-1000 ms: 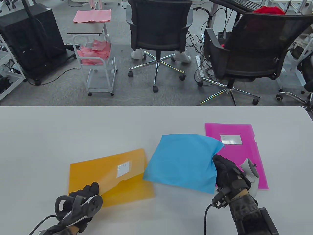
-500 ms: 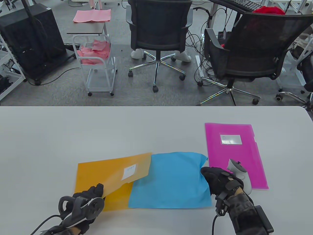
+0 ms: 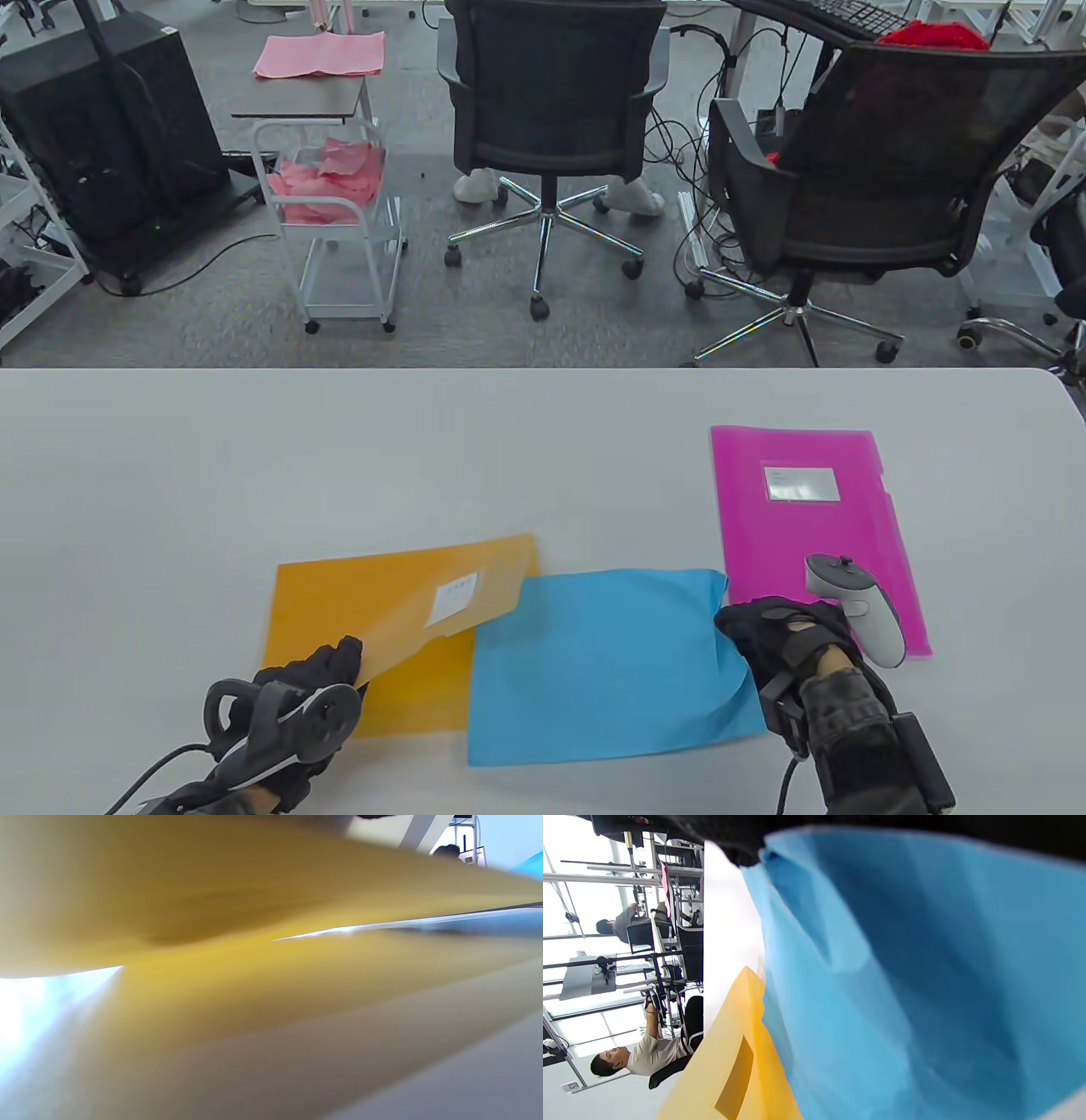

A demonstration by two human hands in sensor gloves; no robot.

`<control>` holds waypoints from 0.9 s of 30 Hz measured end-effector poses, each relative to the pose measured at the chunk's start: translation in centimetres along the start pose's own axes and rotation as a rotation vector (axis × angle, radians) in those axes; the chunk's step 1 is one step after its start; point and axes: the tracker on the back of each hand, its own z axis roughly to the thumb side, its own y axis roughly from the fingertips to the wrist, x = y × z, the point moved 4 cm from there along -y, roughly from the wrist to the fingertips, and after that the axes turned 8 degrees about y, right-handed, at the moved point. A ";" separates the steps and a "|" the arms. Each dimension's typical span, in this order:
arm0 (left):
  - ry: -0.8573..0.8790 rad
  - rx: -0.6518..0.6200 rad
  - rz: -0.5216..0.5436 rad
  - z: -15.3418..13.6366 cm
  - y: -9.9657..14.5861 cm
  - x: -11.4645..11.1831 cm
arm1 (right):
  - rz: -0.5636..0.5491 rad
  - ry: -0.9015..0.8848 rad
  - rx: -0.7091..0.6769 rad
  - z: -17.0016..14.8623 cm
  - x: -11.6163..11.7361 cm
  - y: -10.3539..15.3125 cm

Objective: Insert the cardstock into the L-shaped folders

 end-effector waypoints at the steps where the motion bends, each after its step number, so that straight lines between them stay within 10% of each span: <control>1: -0.001 -0.019 0.001 0.3 0.0 0.0 | -0.010 -0.012 -0.009 0.0 0.2 -0.2; 13: 0.093 -0.201 -0.003 4.0 0.6 0.1 | 0.099 -0.025 -0.144 2.5 9.6 -5.0; 21: 0.114 -0.132 -0.010 2.9 0.3 -0.1 | -0.104 0.094 -0.198 3.4 8.7 -3.6; 27: 0.188 -0.111 0.035 2.4 0.2 0.7 | 0.104 0.333 -0.115 2.3 10.9 -3.8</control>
